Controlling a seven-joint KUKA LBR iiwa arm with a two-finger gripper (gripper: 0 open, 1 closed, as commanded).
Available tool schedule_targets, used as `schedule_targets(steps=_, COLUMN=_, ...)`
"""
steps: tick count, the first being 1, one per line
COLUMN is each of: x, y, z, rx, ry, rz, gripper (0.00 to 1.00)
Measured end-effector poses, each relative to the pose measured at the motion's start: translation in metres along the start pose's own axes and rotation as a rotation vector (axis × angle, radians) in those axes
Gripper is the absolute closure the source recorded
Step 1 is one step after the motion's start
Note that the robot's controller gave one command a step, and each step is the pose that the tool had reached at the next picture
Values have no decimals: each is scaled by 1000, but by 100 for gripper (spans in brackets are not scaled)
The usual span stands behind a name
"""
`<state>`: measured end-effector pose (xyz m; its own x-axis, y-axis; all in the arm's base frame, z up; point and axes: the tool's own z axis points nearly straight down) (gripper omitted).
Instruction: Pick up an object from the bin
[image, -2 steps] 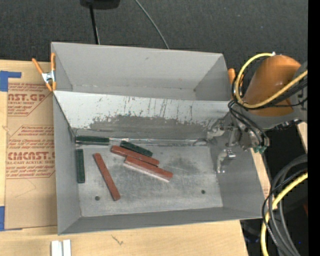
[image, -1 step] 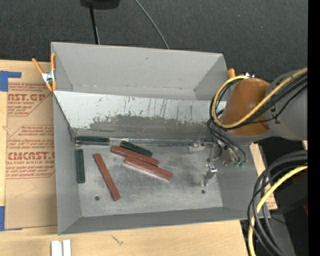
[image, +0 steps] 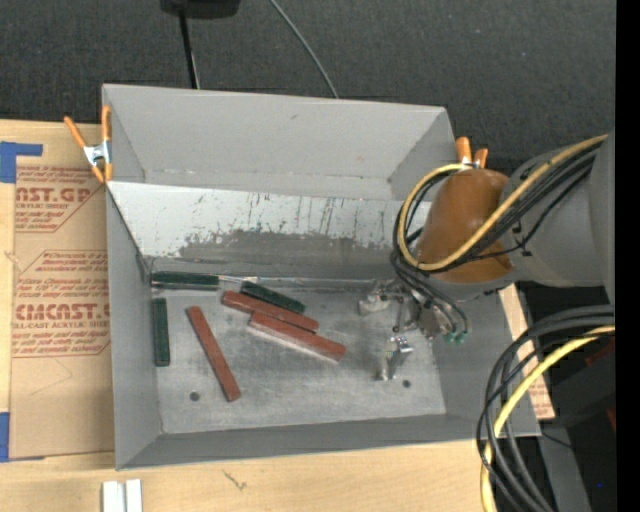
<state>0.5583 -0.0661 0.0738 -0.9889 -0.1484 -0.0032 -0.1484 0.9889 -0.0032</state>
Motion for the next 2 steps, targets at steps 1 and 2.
schedule_targets(steps=1, x=-11, y=13, z=1, rx=-1, ry=-1, rz=87, gripper=0)
schedule_targets(steps=2, x=8, y=79, z=-3, rx=-3, ry=-16, rz=276, gripper=100)
